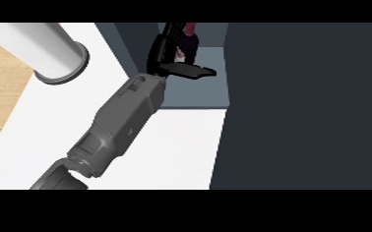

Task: Pick up the wine, place it into the cabinet and close the cabinet

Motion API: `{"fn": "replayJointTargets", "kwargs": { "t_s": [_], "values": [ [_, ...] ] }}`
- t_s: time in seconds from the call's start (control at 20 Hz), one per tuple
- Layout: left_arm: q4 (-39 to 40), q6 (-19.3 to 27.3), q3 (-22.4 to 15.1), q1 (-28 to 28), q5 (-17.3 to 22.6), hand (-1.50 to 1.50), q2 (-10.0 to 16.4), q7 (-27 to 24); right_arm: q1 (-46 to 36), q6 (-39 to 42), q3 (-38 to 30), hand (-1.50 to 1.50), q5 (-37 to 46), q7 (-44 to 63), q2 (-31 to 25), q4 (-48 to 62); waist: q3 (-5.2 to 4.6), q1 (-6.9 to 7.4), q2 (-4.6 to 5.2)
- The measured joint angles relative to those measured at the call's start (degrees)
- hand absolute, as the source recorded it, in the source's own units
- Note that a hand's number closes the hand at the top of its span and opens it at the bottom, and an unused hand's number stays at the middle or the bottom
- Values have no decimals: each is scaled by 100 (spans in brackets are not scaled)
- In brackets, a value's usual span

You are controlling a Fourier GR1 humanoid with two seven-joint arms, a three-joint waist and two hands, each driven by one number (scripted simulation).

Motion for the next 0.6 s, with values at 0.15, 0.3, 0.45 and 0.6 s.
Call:
{"fn": "replayJointTargets", "kwargs": {
  "t_s": [0.15, 0.3, 0.45, 0.6],
  "values": [
    [-690, 196, -152, 188, -114, -150, -17, 322, -18, -22, -25, -150, 9, 58, -99, -13, 4, 62, -33],
    [-1478, 486, -406, 487, -265, -150, -79, 615, 56, -60, 92, -150, 40, 44, -77, -33, 6, 103, -53],
    [-2393, 893, -697, 809, -354, -150, -111, 1065, 14, -101, 108, -150, 55, 88, -119, -35, 8, 124, -66],
    [-3325, 1403, -1073, 1291, -384, -150, -98, 1393, -48, -103, 114, -150, 61, 84, -151, -23, 9, 115, -55]
  ]
}}
